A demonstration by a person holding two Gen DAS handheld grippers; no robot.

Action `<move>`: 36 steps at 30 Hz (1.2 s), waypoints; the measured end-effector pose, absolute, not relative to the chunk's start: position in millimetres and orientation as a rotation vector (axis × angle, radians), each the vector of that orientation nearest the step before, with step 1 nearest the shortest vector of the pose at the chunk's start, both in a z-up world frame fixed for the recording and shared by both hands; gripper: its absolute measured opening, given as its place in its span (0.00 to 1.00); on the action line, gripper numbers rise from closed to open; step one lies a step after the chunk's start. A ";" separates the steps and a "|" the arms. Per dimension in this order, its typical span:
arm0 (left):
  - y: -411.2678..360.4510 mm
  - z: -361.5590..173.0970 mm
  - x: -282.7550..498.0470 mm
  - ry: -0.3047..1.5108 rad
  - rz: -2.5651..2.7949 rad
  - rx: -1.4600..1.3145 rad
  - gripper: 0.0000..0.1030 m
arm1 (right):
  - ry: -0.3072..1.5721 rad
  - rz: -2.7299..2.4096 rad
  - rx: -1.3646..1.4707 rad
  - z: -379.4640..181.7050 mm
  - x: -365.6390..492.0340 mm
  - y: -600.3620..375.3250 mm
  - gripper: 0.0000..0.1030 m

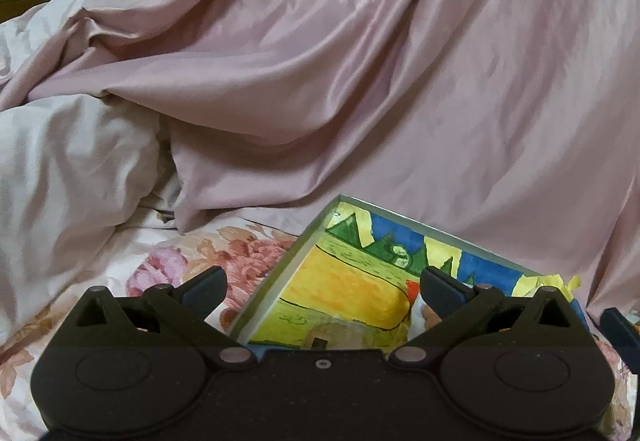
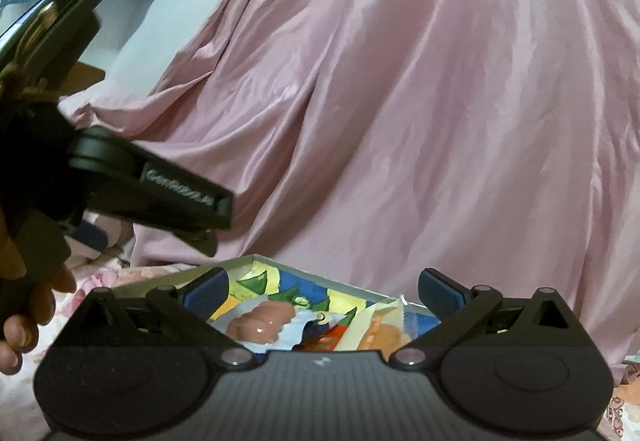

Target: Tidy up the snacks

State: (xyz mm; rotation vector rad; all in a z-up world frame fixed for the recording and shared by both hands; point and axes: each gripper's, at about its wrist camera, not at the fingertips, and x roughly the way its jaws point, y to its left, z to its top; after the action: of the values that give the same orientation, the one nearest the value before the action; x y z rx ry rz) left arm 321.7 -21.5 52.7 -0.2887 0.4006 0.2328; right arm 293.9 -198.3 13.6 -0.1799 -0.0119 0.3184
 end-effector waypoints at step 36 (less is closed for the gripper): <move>-29.9 78.0 227.6 0.326 0.260 -0.268 0.99 | 0.033 0.223 0.063 40.2 200.7 -253.9 1.00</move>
State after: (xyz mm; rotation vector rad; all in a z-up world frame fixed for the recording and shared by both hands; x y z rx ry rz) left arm 227.6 -29.9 78.0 -0.2684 0.3263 0.2604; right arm 200.7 -253.9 40.2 0.0634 0.0328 0.2234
